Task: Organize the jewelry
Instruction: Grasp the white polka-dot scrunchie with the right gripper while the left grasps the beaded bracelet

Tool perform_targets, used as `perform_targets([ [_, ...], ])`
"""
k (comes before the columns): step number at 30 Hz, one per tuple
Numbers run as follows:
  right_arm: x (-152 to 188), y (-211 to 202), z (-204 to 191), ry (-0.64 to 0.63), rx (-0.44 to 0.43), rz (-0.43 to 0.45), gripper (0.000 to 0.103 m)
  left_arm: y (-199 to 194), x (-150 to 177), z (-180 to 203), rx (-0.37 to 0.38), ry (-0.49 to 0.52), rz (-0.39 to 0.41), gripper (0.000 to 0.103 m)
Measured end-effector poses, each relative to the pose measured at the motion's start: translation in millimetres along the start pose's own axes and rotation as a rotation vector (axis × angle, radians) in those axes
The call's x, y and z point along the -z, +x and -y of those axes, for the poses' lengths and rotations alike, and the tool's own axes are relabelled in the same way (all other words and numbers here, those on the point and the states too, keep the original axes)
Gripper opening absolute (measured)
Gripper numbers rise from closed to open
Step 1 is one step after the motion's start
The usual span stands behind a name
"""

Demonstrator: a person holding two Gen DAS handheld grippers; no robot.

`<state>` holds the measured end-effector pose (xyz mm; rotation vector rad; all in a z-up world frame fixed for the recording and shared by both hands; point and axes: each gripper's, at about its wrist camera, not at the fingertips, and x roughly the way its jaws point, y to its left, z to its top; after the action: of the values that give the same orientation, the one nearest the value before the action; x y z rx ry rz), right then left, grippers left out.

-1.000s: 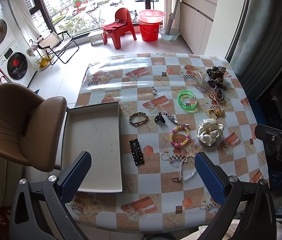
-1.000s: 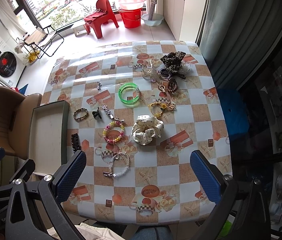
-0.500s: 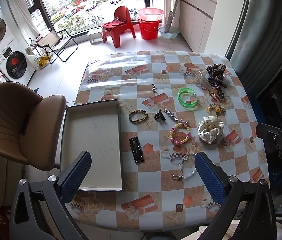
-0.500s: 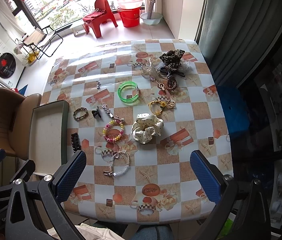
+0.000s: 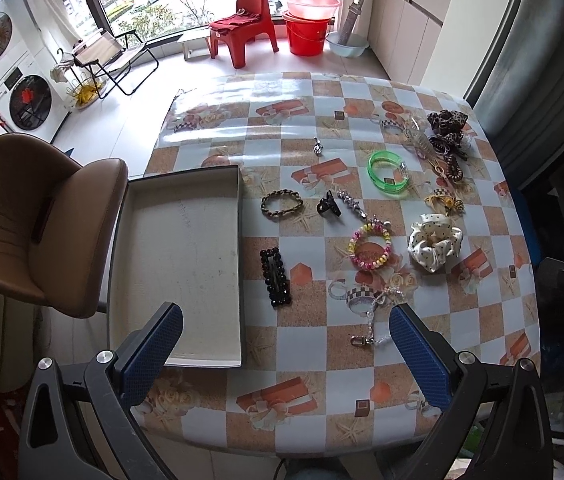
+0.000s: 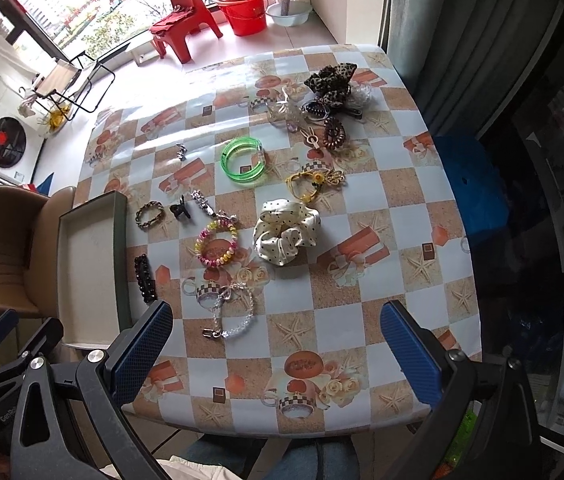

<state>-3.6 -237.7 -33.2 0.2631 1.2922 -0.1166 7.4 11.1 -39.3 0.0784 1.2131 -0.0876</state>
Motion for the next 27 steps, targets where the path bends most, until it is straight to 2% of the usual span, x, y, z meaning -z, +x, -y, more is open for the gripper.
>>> perform_targets([
  [4,0.6,23.3,19.4,0.043,-0.017,-0.046,0.103,21.5,2.9,3.7,0.042,-0.003,-0.047,0.103],
  [10,1.8,64.0,36.4,0.075,-0.092,-0.105,0.103,57.7,1.0,20.9,0.039,0.021,-0.081,0.103],
  [13,1.1,83.4,40.3,0.086,-0.123,-0.107,0.103,78.4,-2.1,29.3,0.059,0.042,-0.097,0.103],
  [15,-0.1,97.3,42.9,0.099,-0.141,-0.104,0.103,92.5,-5.2,36.2,0.061,0.058,-0.094,0.103],
  [19,-9.0,125.9,46.7,0.103,-0.132,-0.150,0.103,122.1,-13.1,48.4,0.072,0.076,-0.088,0.103],
  [22,-18.2,142.2,50.1,0.106,-0.123,-0.145,0.103,145.2,-19.5,55.1,0.071,0.086,-0.087,0.103],
  [27,-36.9,171.7,60.2,0.182,-0.167,-0.136,0.103,178.8,-29.7,68.0,0.077,0.117,-0.076,0.098],
])
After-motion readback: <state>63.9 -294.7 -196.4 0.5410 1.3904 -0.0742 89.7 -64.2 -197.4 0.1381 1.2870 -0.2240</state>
